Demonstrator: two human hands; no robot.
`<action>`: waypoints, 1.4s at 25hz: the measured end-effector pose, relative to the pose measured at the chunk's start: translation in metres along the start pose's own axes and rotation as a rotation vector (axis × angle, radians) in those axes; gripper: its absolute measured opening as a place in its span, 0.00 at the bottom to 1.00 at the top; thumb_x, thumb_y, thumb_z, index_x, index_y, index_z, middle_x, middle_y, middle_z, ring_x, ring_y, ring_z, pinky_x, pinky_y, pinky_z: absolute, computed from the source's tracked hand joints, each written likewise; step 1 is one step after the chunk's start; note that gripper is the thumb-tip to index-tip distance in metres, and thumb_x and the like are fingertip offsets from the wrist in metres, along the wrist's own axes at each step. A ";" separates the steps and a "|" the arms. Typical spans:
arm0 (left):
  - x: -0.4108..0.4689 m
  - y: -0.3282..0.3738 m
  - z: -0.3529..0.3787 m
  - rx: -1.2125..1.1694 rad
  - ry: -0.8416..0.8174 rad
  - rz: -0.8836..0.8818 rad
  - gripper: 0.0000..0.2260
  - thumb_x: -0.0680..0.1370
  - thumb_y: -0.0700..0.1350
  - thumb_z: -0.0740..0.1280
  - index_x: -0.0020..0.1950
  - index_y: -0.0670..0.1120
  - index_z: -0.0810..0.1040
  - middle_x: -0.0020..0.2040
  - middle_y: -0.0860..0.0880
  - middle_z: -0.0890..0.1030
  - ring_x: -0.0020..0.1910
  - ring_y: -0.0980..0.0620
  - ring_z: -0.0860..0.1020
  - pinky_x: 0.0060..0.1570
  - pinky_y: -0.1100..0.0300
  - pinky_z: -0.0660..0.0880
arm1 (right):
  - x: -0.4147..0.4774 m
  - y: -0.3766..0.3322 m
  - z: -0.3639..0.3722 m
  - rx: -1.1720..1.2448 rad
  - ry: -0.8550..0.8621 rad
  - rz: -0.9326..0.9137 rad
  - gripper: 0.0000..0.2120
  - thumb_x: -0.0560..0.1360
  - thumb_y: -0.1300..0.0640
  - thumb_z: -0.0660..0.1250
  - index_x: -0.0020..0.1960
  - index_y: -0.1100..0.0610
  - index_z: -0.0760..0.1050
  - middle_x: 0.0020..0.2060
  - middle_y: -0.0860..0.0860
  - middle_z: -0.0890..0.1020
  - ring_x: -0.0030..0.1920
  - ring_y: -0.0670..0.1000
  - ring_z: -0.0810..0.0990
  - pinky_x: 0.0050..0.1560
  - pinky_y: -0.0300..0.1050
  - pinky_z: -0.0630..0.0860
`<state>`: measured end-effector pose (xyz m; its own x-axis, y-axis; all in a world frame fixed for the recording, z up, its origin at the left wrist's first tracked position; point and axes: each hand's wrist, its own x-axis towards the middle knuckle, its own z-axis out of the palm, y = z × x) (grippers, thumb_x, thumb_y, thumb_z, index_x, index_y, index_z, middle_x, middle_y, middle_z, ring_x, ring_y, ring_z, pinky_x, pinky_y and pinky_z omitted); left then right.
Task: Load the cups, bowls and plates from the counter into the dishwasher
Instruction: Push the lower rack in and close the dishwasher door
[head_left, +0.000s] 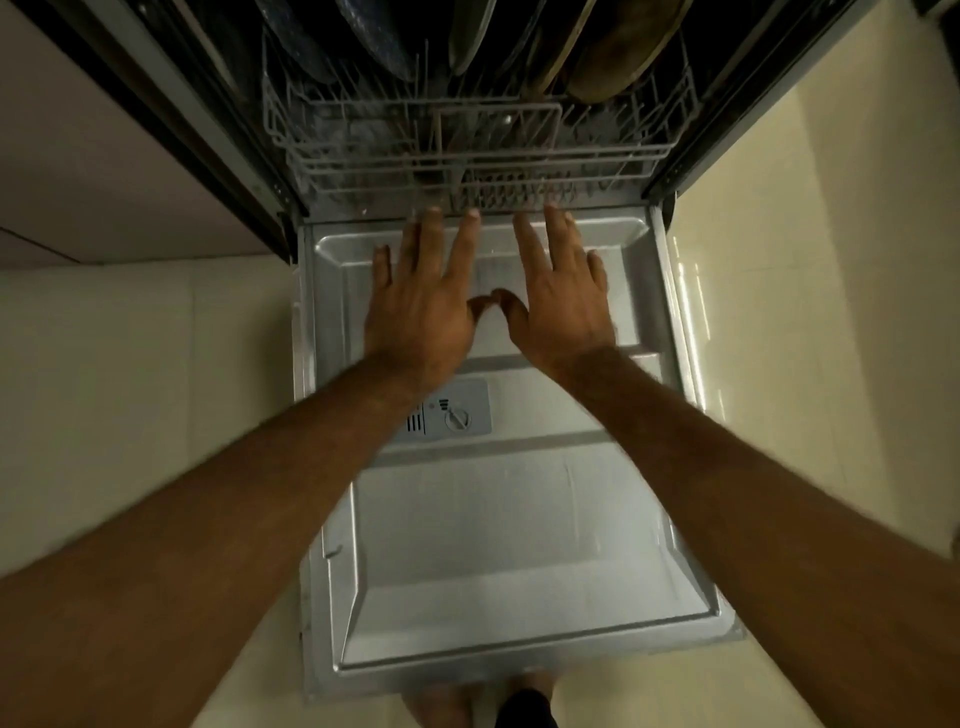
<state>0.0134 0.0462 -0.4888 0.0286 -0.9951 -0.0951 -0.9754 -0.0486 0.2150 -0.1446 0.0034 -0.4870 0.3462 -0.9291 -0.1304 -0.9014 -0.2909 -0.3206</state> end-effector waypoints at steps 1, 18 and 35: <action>-0.022 0.005 0.003 -0.011 -0.036 -0.001 0.39 0.81 0.67 0.57 0.84 0.52 0.43 0.84 0.40 0.50 0.82 0.37 0.52 0.77 0.34 0.54 | -0.021 -0.001 0.003 -0.004 -0.031 0.003 0.40 0.79 0.44 0.67 0.82 0.50 0.48 0.82 0.57 0.47 0.81 0.59 0.46 0.77 0.67 0.53; -0.359 0.068 0.114 0.037 -0.317 -0.047 0.38 0.82 0.63 0.60 0.84 0.49 0.48 0.84 0.39 0.52 0.82 0.38 0.52 0.78 0.39 0.50 | -0.351 0.043 0.078 -0.117 -0.492 -0.012 0.39 0.82 0.41 0.59 0.81 0.48 0.38 0.81 0.54 0.39 0.81 0.55 0.38 0.79 0.60 0.42; -0.410 0.035 0.220 0.340 0.008 0.238 0.42 0.78 0.45 0.69 0.84 0.53 0.47 0.82 0.36 0.57 0.77 0.34 0.64 0.70 0.28 0.59 | -0.393 0.107 0.184 -0.451 -0.147 -0.364 0.49 0.68 0.48 0.77 0.80 0.47 0.52 0.79 0.58 0.59 0.77 0.62 0.60 0.71 0.69 0.60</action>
<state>-0.0804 0.4719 -0.6564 -0.2062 -0.9758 -0.0732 -0.9716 0.2130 -0.1033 -0.3290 0.3793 -0.6426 0.6569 -0.7195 -0.2255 -0.7284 -0.6828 0.0567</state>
